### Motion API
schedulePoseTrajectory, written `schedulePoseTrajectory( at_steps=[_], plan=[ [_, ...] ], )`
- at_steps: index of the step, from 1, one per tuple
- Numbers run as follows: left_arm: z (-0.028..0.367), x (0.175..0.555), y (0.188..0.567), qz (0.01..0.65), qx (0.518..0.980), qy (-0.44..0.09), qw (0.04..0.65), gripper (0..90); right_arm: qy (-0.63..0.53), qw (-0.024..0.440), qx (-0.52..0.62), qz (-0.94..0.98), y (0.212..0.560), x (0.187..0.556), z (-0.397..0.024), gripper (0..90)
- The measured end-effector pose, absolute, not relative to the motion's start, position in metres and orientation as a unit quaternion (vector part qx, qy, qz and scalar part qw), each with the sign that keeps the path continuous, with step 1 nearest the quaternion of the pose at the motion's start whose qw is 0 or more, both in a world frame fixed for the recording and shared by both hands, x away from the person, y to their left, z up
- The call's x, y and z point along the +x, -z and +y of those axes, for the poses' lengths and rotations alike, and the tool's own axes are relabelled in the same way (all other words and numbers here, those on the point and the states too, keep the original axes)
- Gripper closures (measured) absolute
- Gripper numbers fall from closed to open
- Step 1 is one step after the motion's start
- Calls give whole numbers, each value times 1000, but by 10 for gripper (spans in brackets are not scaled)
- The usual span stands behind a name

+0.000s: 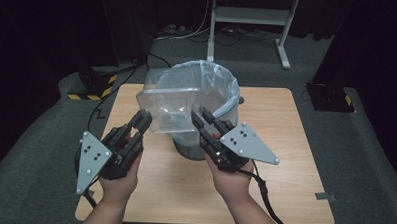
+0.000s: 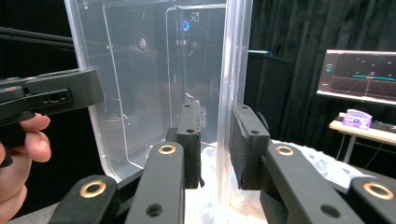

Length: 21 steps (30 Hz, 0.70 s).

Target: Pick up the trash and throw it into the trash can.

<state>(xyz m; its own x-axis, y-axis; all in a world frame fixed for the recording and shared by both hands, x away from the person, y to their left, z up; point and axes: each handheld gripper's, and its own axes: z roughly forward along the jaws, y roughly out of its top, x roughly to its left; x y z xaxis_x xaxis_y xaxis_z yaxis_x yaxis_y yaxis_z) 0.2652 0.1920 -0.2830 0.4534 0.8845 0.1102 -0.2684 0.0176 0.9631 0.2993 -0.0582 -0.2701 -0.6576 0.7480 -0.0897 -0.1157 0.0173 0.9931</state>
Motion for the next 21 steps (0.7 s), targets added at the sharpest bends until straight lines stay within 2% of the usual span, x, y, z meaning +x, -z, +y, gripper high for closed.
schedulePoseTrajectory(
  at_steps=[4, 11, 21],
  plan=[
    [191, 278, 277, 272, 551, -456, 644, 804, -655, 343, 254, 624, 263, 314, -60, 751],
    [183, 327, 278, 285, 542, -428, 664, 802, -644, 352, 272, 622, 260, 349, -62, 747],
    [171, 376, 283, 299, 556, -419, 653, 801, -621, 365, 293, 629, 262, 400, -68, 722]
  ],
)
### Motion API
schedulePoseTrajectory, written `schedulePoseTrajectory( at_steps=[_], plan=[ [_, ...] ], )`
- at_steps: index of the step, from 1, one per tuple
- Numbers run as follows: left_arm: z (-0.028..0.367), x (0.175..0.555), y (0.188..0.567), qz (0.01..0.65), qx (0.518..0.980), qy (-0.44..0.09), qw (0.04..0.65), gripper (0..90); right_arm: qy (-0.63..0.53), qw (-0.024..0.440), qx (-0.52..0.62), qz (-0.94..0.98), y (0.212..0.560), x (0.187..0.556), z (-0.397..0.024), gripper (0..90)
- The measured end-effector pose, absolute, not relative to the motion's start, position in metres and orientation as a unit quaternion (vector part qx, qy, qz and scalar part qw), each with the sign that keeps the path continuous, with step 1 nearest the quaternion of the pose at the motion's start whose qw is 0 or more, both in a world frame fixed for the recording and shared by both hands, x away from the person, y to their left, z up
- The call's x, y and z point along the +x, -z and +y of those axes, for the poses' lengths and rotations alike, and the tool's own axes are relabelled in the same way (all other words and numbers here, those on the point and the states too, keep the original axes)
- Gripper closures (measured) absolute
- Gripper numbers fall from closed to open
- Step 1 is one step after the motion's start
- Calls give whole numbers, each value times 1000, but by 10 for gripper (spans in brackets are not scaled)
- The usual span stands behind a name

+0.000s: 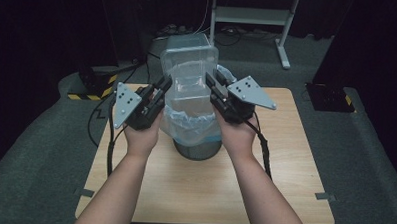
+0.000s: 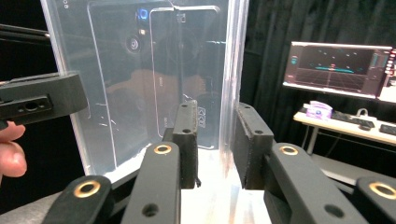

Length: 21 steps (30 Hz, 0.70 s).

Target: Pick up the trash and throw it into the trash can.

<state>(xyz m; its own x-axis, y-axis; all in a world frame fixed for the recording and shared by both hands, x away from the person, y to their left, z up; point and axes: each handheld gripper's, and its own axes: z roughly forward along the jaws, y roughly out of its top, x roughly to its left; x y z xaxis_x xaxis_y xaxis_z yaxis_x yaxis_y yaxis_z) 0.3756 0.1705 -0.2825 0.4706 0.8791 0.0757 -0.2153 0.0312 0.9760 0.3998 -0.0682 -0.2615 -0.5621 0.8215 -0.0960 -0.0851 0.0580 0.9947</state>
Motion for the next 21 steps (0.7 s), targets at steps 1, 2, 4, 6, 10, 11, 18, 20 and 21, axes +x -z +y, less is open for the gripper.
schedulePoseTrajectory(
  at_steps=[1, 2, 4, 6, 10, 11, 18, 20, 21],
  plan=[
    [169, 379, 283, 302, 558, -418, 650, 800, -619, 365, 295, 630, 262, 403, -69, 722],
    [168, 382, 283, 306, 560, -416, 649, 800, -618, 362, 298, 631, 263, 407, -70, 723],
    [166, 387, 283, 308, 565, -415, 643, 799, -615, 361, 301, 633, 265, 413, -72, 723],
    [164, 391, 284, 312, 571, -415, 636, 800, -612, 361, 303, 635, 267, 419, -74, 720],
    [162, 396, 286, 325, 578, -410, 626, 794, -607, 355, 308, 641, 269, 427, -75, 712],
    [161, 398, 287, 330, 580, -407, 623, 783, -603, 357, 310, 643, 269, 427, -75, 699],
    [160, 402, 292, 346, 586, -401, 613, 518, -610, 317, 351, 636, 271, 434, -83, 495],
    [160, 399, 294, 341, 588, -400, 615, 511, -605, 324, 347, 639, 273, 433, -84, 495],
    [160, 398, 294, 339, 589, -401, 614, 508, -604, 325, 347, 639, 274, 432, -83, 495]
  ],
)
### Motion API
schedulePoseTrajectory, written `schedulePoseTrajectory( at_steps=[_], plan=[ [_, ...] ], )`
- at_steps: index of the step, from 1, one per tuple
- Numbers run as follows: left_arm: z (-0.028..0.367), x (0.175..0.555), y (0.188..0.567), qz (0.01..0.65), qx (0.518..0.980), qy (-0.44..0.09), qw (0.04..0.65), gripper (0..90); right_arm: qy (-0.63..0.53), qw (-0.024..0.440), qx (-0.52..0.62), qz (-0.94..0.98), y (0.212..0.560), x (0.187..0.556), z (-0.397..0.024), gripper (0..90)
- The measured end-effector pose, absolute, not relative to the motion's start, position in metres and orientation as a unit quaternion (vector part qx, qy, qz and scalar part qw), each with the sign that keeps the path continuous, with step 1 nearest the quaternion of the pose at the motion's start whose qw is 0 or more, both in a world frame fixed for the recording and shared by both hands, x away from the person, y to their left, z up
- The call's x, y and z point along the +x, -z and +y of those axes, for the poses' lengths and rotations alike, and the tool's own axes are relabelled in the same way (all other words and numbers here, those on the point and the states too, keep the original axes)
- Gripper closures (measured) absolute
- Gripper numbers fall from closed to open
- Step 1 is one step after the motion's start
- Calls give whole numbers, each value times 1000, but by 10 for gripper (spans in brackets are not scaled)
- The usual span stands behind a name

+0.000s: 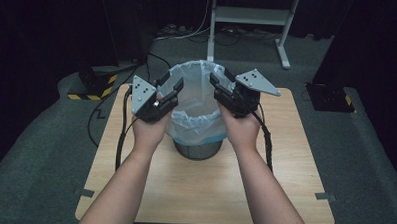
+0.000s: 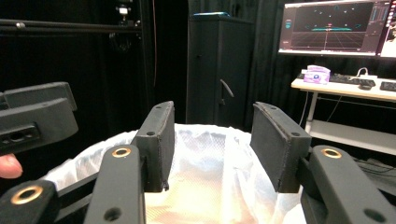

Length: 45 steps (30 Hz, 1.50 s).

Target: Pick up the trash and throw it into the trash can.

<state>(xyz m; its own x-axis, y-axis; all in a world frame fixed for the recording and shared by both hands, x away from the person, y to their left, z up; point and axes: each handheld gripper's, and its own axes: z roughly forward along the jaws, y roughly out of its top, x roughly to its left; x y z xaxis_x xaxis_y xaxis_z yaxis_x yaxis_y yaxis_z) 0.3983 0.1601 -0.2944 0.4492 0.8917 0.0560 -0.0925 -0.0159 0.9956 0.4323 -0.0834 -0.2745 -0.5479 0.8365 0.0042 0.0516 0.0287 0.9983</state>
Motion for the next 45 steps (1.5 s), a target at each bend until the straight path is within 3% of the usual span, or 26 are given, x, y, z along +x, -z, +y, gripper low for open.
schedulePoseTrajectory(
  at_steps=[16, 32, 37, 45],
  plan=[
    [173, 365, 298, 339, 605, -398, 600, 444, -601, 321, 325, 655, 293, 405, -94, 388],
    [192, 323, 334, 357, 623, -397, 571, 389, -589, 347, 314, 660, 316, 361, -125, 366],
    [196, 312, 354, 362, 632, -390, 563, 382, -574, 350, 315, 670, 336, 348, -136, 359],
    [208, 316, 414, 405, 674, -343, 513, 343, -526, 324, 349, 705, 399, 344, -152, 352]
  ],
)
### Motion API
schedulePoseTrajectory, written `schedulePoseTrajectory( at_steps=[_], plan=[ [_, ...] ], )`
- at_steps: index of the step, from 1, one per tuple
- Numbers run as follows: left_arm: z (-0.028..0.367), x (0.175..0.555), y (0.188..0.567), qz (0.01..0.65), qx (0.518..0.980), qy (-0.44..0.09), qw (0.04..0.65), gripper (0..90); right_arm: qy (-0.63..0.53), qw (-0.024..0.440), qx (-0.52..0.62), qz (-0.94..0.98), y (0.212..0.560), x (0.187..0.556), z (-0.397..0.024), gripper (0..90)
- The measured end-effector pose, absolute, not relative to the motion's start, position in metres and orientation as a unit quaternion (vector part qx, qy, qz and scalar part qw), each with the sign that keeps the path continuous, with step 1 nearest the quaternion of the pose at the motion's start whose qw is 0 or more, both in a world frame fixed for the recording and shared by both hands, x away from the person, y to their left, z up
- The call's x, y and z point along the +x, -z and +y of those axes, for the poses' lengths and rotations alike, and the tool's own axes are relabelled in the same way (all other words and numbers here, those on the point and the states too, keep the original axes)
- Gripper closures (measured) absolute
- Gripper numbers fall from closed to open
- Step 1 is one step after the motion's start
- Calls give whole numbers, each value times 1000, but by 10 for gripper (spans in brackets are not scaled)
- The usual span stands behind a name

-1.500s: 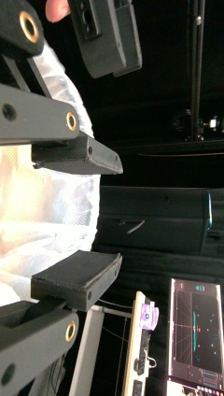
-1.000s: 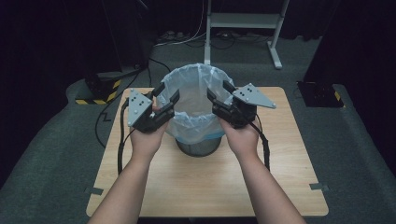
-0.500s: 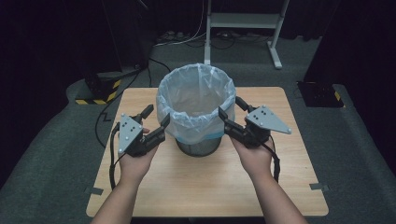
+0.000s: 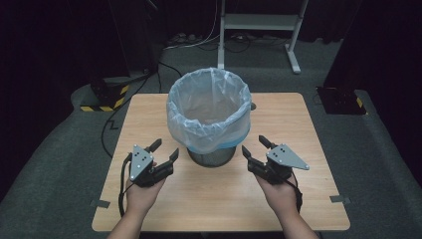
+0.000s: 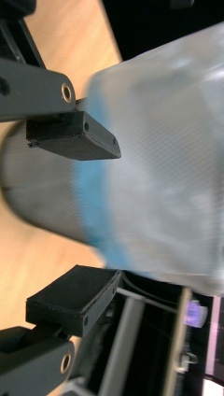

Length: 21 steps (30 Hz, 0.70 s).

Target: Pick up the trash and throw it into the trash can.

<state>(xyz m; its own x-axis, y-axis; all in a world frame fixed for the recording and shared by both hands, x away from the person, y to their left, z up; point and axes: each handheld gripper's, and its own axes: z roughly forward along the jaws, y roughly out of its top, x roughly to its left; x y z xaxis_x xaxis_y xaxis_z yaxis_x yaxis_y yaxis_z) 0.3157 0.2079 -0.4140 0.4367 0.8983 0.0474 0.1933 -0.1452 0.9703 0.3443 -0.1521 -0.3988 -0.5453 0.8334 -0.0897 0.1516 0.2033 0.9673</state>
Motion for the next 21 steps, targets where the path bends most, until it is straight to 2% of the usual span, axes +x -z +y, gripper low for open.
schedulePoseTrajectory(
  at_steps=[2, 4, 6, 14, 19, 21],
  plan=[
    [209, 316, 421, 409, 680, -337, 506, 343, -519, 321, 355, 708, 406, 345, -155, 353],
    [212, 318, 437, 422, 689, -321, 495, 343, -502, 307, 376, 716, 429, 347, -162, 349],
    [215, 320, 458, 435, 707, -303, 468, 337, -488, 304, 386, 722, 441, 347, -167, 349],
    [220, 319, 508, 475, 740, -252, 404, 317, -438, 284, 410, 748, 484, 345, -182, 347],
    [228, 316, 527, 488, 772, -218, 344, 297, -404, 246, 431, 768, 503, 345, -190, 338],
    [230, 311, 532, 485, 773, -215, 349, 273, -390, 235, 442, 773, 509, 345, -193, 337]
  ],
)
